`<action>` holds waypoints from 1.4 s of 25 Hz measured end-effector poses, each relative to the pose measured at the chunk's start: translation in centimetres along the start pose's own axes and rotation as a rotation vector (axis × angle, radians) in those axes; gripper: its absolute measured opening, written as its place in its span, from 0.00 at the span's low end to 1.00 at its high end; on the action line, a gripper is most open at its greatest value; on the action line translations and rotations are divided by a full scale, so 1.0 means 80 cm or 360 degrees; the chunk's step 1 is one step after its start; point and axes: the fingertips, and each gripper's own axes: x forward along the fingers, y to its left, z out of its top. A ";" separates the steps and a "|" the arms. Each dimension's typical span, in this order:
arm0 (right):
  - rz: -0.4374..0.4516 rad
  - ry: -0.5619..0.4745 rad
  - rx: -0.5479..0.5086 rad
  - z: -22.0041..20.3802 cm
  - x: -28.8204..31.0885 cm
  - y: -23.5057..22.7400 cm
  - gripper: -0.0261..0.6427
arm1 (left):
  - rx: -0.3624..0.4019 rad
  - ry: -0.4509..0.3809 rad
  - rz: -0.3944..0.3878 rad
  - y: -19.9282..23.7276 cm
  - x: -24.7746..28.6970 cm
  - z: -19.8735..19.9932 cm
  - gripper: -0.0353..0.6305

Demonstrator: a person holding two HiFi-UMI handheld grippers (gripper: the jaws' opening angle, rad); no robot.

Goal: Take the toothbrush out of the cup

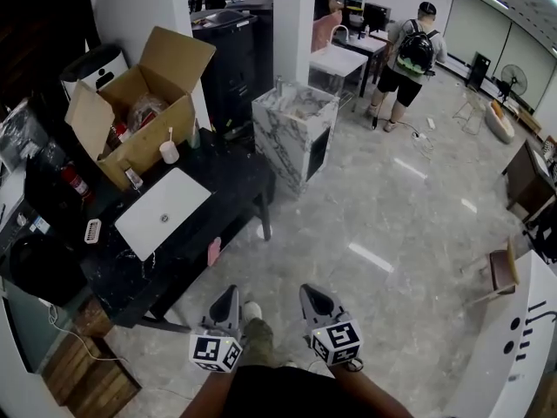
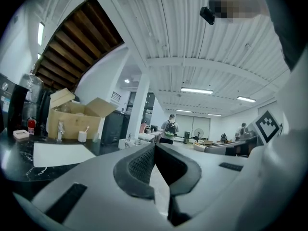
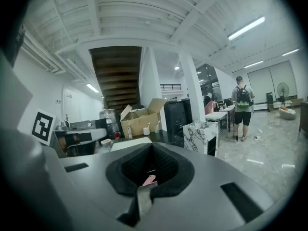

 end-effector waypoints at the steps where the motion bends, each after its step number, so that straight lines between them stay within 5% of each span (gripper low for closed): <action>1: -0.0001 0.0016 -0.0003 0.002 0.011 -0.006 0.06 | -0.0011 -0.0004 0.0006 0.008 0.011 0.001 0.09; 6: -0.0015 0.0093 0.0037 0.005 0.094 -0.035 0.06 | -0.0114 -0.0001 0.0019 0.067 0.075 -0.007 0.09; 21: 0.0098 0.0127 -0.0119 0.089 0.390 -0.030 0.06 | -0.0118 -0.0086 -0.0009 0.269 0.242 0.079 0.09; 35: 0.0160 0.0206 -0.0161 0.096 0.509 -0.007 0.06 | -0.0080 -0.0153 0.0039 0.379 0.293 0.097 0.09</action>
